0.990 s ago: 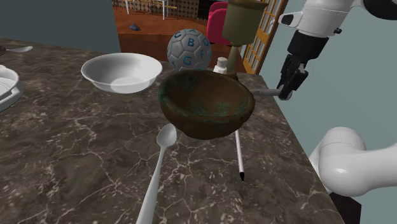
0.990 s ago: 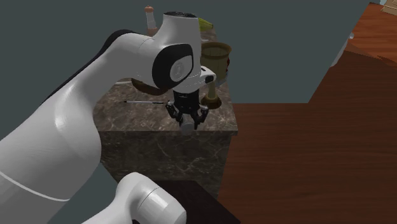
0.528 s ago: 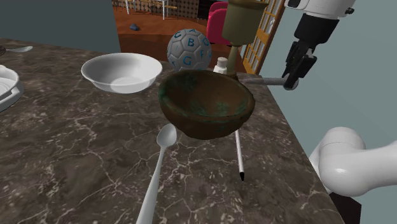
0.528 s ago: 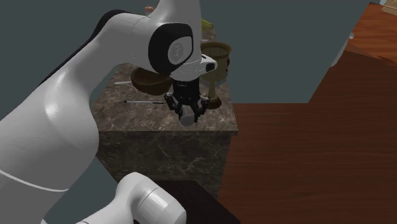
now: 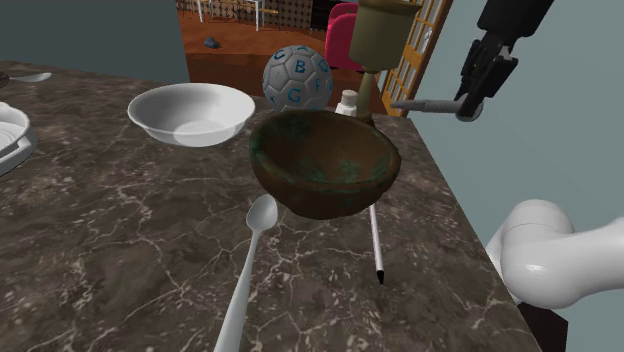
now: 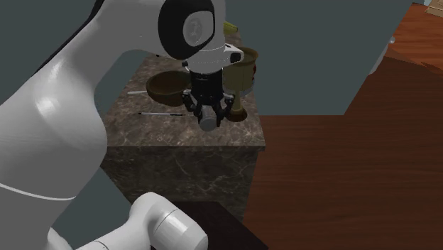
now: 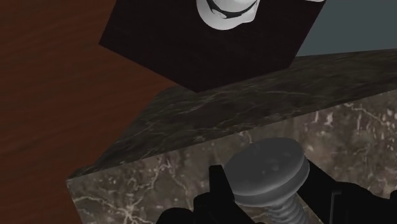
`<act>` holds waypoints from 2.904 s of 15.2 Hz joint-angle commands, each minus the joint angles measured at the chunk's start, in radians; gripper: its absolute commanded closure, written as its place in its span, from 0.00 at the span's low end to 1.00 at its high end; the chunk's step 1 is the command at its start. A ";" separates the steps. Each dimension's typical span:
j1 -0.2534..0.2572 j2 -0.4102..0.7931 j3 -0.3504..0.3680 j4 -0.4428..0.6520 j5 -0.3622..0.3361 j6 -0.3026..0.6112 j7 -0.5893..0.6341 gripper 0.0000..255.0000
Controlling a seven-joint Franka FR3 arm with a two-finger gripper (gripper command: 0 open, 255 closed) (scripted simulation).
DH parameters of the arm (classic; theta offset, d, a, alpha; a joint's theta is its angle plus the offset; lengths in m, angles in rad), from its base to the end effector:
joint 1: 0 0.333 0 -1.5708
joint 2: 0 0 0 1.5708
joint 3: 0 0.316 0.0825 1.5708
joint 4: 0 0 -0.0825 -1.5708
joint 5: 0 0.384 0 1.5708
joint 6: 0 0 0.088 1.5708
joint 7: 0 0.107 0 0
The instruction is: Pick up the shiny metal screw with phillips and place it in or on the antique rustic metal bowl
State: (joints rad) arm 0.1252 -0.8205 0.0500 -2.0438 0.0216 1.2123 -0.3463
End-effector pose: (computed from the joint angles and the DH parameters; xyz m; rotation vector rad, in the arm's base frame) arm 0.2394 0.0553 0.7087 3.0242 0.7929 -0.0207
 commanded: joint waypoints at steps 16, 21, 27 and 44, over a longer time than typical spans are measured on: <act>-0.002 0.167 0.066 0.309 0.041 -0.140 0.077 1.00; -0.001 0.250 0.177 0.370 0.099 -0.109 0.202 1.00; 0.001 0.388 0.318 0.486 0.132 -0.074 0.359 1.00; 0.019 0.354 0.372 0.281 0.158 0.107 0.401 1.00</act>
State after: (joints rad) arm 0.1430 -0.4693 0.4189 -1.7577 0.1777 1.3181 0.0545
